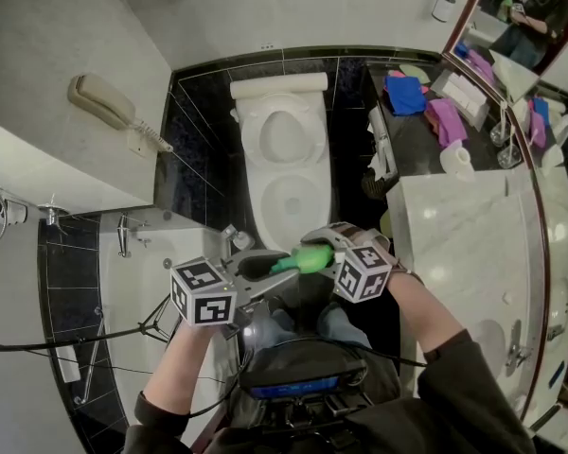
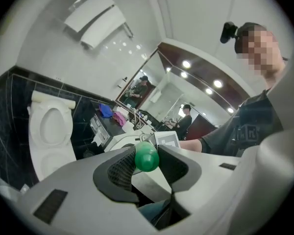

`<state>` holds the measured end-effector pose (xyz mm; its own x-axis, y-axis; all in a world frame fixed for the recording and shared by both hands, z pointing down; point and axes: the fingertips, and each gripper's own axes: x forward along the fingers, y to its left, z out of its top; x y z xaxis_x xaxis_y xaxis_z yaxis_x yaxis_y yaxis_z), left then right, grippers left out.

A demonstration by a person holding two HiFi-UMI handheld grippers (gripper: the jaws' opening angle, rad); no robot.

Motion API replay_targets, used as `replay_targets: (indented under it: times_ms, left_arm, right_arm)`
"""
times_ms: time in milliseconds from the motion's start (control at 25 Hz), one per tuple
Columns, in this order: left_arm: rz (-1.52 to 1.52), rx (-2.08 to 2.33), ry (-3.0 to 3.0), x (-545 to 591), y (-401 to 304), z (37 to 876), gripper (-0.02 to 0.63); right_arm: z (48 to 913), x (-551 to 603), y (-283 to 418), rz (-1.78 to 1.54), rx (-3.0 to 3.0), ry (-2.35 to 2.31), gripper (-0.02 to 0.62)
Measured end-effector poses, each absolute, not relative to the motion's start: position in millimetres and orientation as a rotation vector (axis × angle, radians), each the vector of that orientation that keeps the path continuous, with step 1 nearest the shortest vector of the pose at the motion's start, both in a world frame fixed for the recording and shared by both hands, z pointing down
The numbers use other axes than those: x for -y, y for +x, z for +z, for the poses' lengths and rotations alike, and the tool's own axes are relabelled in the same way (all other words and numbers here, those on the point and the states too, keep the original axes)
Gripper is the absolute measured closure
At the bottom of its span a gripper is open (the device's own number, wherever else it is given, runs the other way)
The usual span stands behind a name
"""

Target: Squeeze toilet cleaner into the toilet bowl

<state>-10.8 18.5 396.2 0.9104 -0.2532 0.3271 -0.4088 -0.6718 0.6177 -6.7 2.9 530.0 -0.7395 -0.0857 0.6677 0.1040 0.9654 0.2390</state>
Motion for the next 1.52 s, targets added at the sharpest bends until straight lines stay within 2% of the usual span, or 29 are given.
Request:
replay_targets:
  times_ms: [280,320,360,440,480,600,720,880,1000,1280,1520]
  left_arm:
    - [0.251,0.498,2.408,-19.4,-10.8,397.8,0.451]
    - [0.266,0.489,2.447,-21.0,-9.2,396.8,0.406]
    - [0.280,0.477,2.492,-22.8,-7.5,395.1,0.304]
    - [0.302,0.466,2.601,-24.0,-6.1,390.2,0.230]
    - [0.318,0.462,2.670,-23.6,-6.5,385.9,0.202]
    - [0.388,0.432,2.901,-22.3,-5.0,358.8,0.201]
    - [0.456,0.402,3.100,-17.7,-10.6,340.6,0.209]
    - [0.540,0.345,3.216,-11.0,-19.5,334.9,0.261]
    - [0.590,0.258,3.226,-13.9,-17.8,335.7,0.289]
    - [0.592,0.218,3.260,-16.0,-9.8,334.8,0.445]
    - [0.541,0.210,3.178,-17.3,-7.5,340.5,0.459]
  right_arm:
    - [532.6,-6.7,-7.3,-0.301,2.393,-0.042,0.408]
    - [533.1,-7.8,-8.4,-0.294,2.393,-0.049,0.408]
    - [533.9,-9.1,-9.6,-0.289,2.391,-0.057,0.408]
    - [534.6,-12.3,-11.9,-0.252,2.397,-0.080,0.408]
    - [533.2,-14.2,-13.1,-0.211,2.411,-0.096,0.408]
    - [518.8,-23.9,-17.9,0.000,2.484,-0.180,0.408]
    - [496.9,-38.4,-25.0,0.250,2.552,-0.324,0.408]
    - [478.9,-58.2,-29.3,0.427,2.583,-0.518,0.408]
    - [474.6,-66.7,-31.5,0.443,2.573,-0.588,0.408]
    - [476.3,-67.2,-32.6,0.448,2.559,-0.597,0.408]
    - [489.5,-58.4,-25.7,0.349,2.527,-0.515,0.408]
